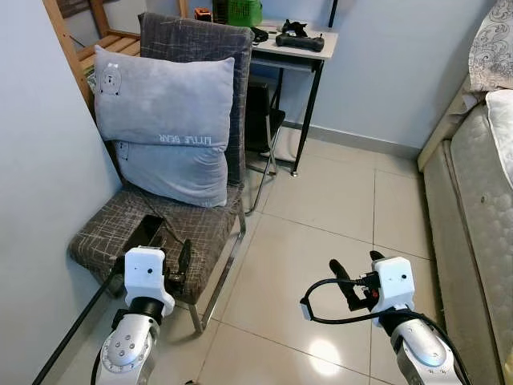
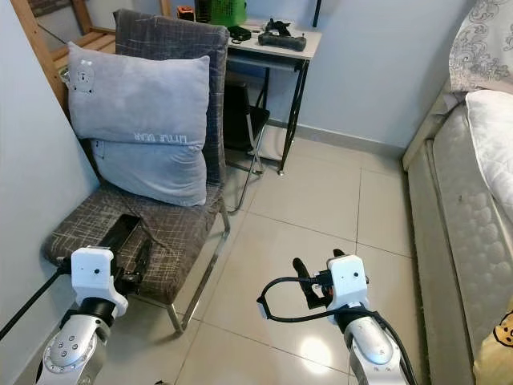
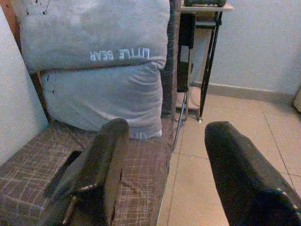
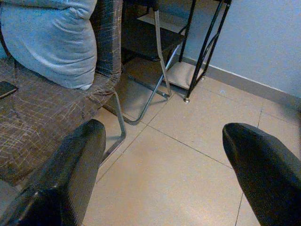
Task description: Clean up the room
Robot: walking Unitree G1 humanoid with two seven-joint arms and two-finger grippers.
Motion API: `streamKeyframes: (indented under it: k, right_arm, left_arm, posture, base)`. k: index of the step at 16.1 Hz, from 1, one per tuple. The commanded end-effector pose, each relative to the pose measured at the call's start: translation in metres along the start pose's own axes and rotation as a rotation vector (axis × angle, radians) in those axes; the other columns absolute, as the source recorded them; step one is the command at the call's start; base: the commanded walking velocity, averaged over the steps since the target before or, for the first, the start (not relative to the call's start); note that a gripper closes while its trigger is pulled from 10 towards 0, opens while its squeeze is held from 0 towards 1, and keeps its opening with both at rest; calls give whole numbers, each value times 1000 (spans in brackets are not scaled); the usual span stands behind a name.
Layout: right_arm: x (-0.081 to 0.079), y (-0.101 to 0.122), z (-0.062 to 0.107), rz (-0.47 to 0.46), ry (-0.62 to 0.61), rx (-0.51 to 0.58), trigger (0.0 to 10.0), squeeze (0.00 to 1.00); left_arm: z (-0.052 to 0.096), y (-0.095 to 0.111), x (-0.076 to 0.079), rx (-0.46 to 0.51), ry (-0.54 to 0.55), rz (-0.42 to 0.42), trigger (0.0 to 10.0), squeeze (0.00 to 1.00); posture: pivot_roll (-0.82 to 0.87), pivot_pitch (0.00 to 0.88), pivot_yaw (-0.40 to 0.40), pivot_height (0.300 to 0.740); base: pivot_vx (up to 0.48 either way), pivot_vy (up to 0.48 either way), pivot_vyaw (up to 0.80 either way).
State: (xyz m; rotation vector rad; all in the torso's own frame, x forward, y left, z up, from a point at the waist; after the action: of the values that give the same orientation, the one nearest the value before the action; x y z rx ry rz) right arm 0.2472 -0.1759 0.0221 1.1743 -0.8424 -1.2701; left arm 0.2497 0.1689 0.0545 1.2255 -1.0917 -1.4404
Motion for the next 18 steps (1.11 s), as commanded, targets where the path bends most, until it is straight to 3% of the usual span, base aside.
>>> streamKeyframes:
  k: [1,2,3,4,5,6,8,9,10,12,13,15,18]
  right_arm:
    - [-10,31,-46,-167,-77,28,10000,0]
    - [-5,49,-56,-162,-135,110,10000,0]
    - [1,65,-64,-162,-199,173,10000,0]
    - [-7,53,-64,-136,-137,100,10000,0]
    - [-11,51,-63,-141,-115,101,10000,0]
    - [-12,70,-60,-89,-126,201,10000,1000]
    - [6,57,-55,-56,-224,168,10000,1000]
    - [13,52,-54,-55,-255,154,10000,1000]
    - [14,51,-55,-56,-258,146,10000,1000]
    - [14,51,-55,-56,-258,146,10000,1000]
    - [8,50,-60,-21,-228,127,10000,0]
    - [7,44,-61,22,-212,110,10000,0]
    - [5,36,-58,38,-183,92,10000,0]
  left_arm:
    - [-50,21,18,-51,-37,73,10000,0]
    - [-64,36,23,5,-63,54,10000,0]
    - [-80,57,32,70,-115,59,10000,408]
    - [-81,54,35,56,-113,2,10000,0]
    - [-79,52,36,57,-118,7,10000,0]
    - [-75,63,26,128,-81,23,10000,1000]
    - [-62,47,17,101,-55,-58,10000,1000]
    - [-65,45,15,82,-20,-31,10000,1000]
    - [-67,48,19,92,-53,4,10000,1000]
    - [-67,48,19,92,-53,4,10000,1000]
    - [-75,55,23,107,-78,0,10000,0]
    - [-82,57,27,109,-89,-29,10000,0]
    - [-71,45,24,93,-62,-25,10000,0]
  posture:
    - [66,0,-7,740]
    - [65,0,3,740]
    - [65,0,-1,740]
    - [63,0,-4,740]
    - [63,0,-4,740]
    - [68,0,-3,740]
    - [73,0,-9,740]
    - [81,0,-14,740]
    - [81,0,-14,740]
    - [81,0,-14,740]
    - [76,0,-10,740]
    - [64,0,-8,740]
    - [65,0,-7,740]
  base:
    - [0,0,0]
    - [0,0,0]
    - [0,0,0]
    - [0,0,0]
    - [0,0,0]
    - [0,0,0]
    - [0,0,0]
    - [0,0,0]
    - [0,0,0]
    - [0,0,0]
    - [334,-341,-681]
    - [311,-167,-694]
    - [0,0,-700]
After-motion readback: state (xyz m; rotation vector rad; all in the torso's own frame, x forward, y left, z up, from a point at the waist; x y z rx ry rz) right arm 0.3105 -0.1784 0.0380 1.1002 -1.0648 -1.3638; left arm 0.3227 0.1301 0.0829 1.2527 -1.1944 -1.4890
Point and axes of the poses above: a point about 5 cm out from each wrist's last joint towards the gripper, its own z axis pointing back from the gripper into the wrist, its own y axis along the axis of the wrist's last joint, x = y × z, the point moved 3 cm from there along -z, pointing out of the wrist towards the gripper, and after that the axes turned 9 degrees about -z, right-handed, at the moved point
